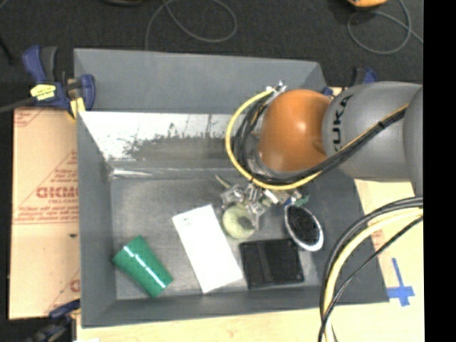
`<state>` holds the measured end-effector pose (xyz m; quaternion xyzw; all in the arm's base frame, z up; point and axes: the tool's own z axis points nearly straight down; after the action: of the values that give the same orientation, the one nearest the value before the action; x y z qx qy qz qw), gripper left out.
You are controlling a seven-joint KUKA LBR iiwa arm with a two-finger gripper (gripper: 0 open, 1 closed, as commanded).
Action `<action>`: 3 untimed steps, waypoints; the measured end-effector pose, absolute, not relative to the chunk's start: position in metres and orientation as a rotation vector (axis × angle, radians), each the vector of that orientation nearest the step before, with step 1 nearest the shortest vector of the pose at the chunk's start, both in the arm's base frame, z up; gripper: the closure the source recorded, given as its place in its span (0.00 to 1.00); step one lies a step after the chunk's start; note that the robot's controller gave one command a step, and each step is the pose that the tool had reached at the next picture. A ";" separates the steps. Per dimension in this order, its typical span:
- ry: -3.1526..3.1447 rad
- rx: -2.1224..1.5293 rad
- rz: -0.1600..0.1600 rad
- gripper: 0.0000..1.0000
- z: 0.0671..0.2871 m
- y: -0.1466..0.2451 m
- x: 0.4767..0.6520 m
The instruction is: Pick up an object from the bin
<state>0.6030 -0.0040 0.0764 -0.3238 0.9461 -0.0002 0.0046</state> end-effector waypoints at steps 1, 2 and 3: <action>2.965 -1.014 0.001 1.00 0.080 -0.004 0.602; 2.973 -1.017 0.003 1.00 0.098 -0.004 0.599; 2.971 -1.013 -0.001 1.00 0.117 -0.005 0.600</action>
Offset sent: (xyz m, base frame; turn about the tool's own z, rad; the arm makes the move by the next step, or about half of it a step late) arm 0.0000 -0.0001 0.0101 0.0000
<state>0.6003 -0.0048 0.1173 -0.3228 0.9465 -0.0002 0.0013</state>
